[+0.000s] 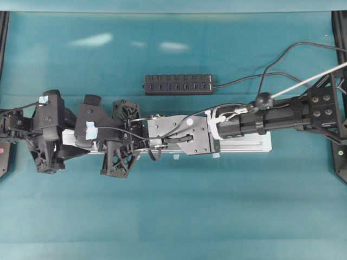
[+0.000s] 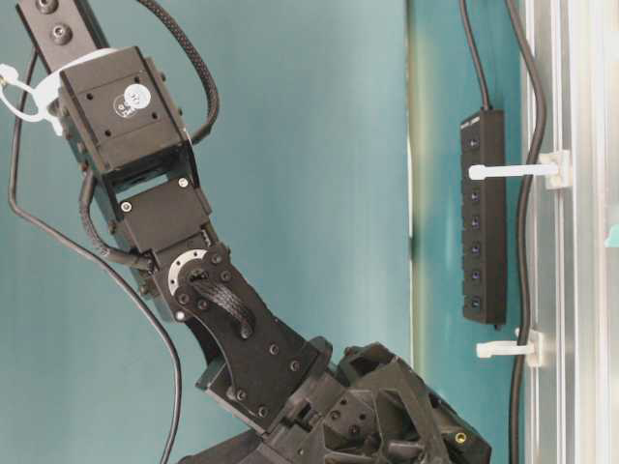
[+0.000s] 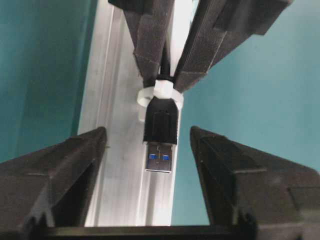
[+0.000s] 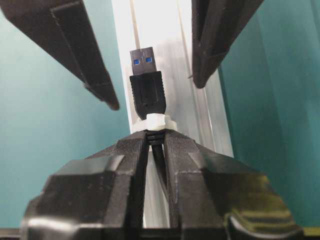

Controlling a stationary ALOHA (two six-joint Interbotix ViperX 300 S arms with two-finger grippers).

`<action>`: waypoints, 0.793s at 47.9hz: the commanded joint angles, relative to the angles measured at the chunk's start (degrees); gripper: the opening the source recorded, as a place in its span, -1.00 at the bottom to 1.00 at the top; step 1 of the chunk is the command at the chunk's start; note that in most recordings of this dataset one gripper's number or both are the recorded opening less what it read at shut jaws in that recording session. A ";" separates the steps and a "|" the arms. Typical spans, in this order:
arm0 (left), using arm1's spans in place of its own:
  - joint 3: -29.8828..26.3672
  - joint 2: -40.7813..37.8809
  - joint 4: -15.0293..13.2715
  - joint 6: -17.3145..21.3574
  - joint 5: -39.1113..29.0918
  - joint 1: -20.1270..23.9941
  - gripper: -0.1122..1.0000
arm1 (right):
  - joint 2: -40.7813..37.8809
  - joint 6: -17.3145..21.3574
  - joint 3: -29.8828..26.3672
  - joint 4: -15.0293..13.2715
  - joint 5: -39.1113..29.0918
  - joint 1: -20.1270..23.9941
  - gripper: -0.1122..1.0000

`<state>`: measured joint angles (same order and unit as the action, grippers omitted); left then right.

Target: Pass the USB cable through three rings with both arms.

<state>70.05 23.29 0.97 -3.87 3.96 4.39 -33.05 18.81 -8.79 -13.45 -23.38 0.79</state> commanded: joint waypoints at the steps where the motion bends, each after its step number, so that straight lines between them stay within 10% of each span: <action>1: -0.97 -0.44 0.09 0.09 0.97 0.09 0.43 | 2.20 0.70 -0.70 0.09 1.14 0.35 -0.94; 19: -1.49 -0.88 0.09 0.00 1.67 0.09 0.23 | 2.20 0.70 -0.62 0.09 0.97 0.35 -0.94; 30: -2.02 -0.88 0.09 0.00 1.58 -0.79 -0.43 | 2.29 0.53 -0.53 0.09 0.53 0.35 -0.94; 38: -2.90 -0.88 0.09 0.09 0.97 -0.97 -0.46 | 2.29 0.18 -0.53 0.09 0.26 0.26 -0.94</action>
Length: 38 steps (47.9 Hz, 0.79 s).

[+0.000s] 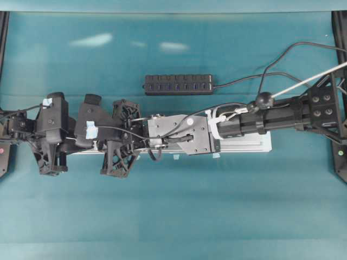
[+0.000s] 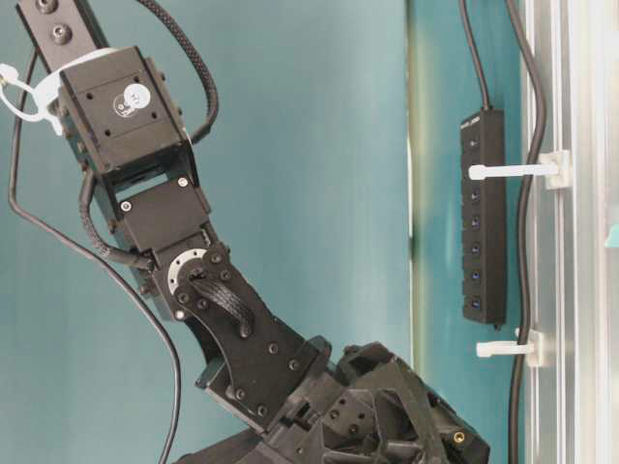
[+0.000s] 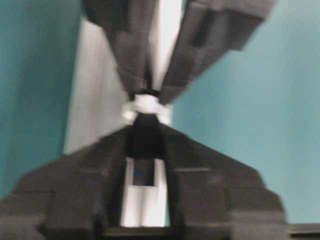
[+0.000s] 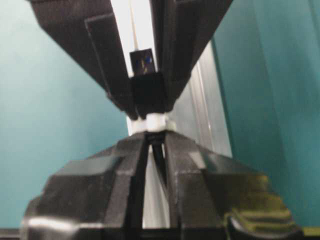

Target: Pass the USB cable through three rings with both arms.

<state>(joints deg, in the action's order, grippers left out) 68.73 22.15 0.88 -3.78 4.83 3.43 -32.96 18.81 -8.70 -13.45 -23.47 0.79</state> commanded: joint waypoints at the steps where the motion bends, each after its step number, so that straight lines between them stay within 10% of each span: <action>1: -1.67 0.18 0.18 0.00 0.00 -0.09 -0.46 | 2.20 0.18 -0.62 0.00 0.35 0.26 -0.94; 21: -1.67 0.44 0.18 0.00 -1.93 -0.35 -0.46 | 2.37 0.09 -0.62 0.09 -1.85 1.76 -0.82; 28: -1.58 0.97 0.18 0.00 -3.08 -0.35 -0.46 | 2.90 0.09 -0.62 0.09 -3.43 1.93 -0.42; 38: -1.58 2.90 0.18 -0.09 -8.61 -1.49 -0.46 | 4.31 -0.09 -0.53 -0.53 -5.89 1.58 0.66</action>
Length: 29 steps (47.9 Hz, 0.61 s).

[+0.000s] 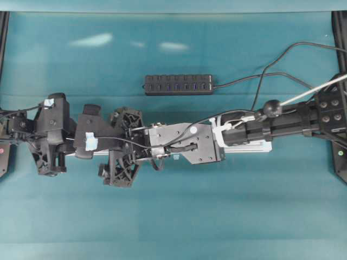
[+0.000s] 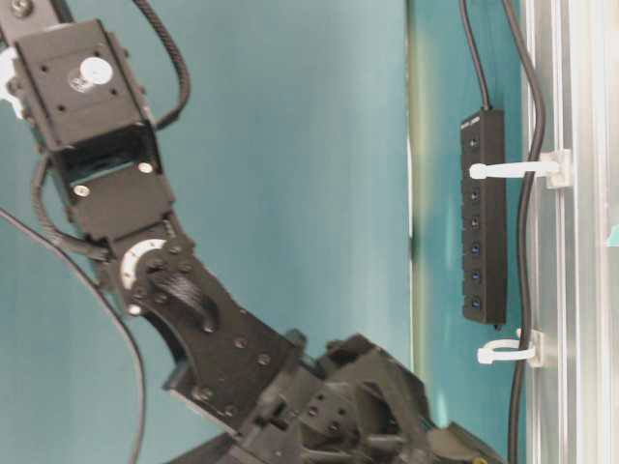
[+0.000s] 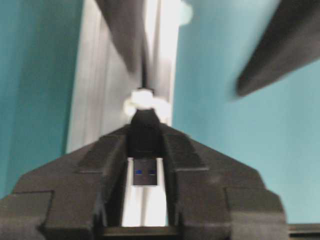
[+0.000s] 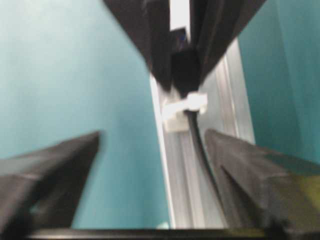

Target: Pass the USB cable through three rings with both arms.

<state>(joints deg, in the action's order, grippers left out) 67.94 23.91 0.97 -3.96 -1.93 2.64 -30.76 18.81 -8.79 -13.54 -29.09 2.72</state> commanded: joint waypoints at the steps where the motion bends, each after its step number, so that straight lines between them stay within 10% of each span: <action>1: -0.79 1.41 0.09 0.09 -2.55 -0.79 -0.46 | 2.20 0.00 -0.44 -0.62 -0.26 -0.44 0.75; 29: -2.46 14.24 0.09 0.09 -15.03 -1.41 -0.46 | 3.60 0.18 -0.44 -0.97 -0.62 -1.41 0.71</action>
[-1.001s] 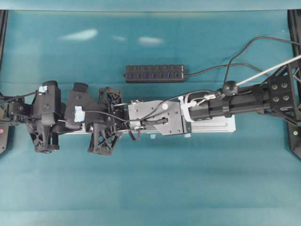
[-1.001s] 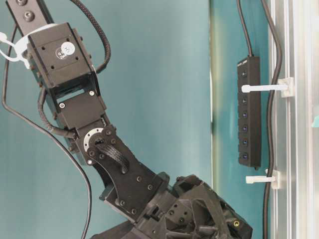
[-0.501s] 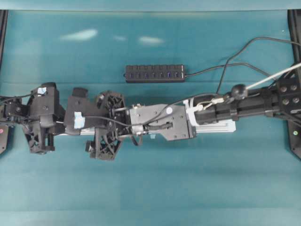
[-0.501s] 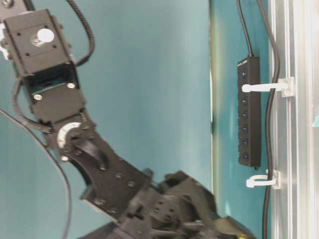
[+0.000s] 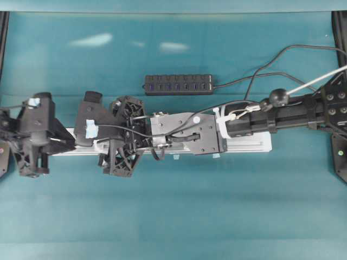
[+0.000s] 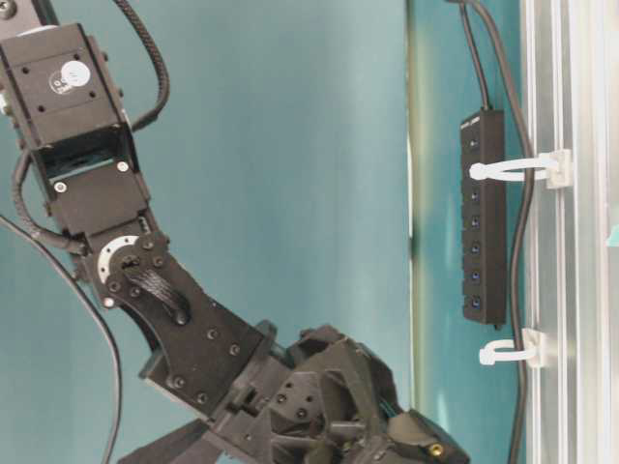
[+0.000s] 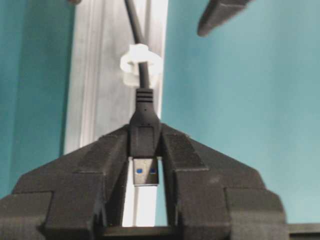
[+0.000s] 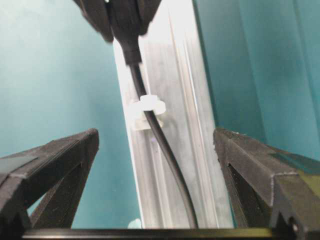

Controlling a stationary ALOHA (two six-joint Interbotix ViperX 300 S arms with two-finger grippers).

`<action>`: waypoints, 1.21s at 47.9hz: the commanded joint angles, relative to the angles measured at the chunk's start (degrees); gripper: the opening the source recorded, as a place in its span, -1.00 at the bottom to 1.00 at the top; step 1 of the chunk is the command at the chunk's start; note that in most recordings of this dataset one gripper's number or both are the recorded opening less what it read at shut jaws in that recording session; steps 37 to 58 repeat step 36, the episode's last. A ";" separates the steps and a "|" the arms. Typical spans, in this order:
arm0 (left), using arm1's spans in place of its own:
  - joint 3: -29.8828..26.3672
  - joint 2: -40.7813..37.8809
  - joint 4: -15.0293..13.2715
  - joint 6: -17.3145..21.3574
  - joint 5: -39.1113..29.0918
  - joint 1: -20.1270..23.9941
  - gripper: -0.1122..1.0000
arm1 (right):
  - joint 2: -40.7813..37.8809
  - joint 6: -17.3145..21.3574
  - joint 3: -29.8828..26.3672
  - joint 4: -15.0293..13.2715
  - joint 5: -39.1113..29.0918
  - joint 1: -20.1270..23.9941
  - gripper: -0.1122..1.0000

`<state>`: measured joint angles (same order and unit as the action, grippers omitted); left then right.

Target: Pass the USB cable through three rings with both arms.

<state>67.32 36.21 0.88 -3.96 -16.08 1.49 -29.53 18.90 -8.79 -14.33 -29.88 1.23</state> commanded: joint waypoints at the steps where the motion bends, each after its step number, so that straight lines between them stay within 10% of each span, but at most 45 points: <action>1: -1.85 2.46 0.18 0.09 -1.05 -0.26 -0.46 | 2.46 0.00 -0.35 -0.09 0.26 0.09 0.71; 58: -1.76 7.65 0.18 -0.44 -0.70 -0.35 -0.46 | 15.38 0.26 8.96 -1.23 7.38 0.09 0.70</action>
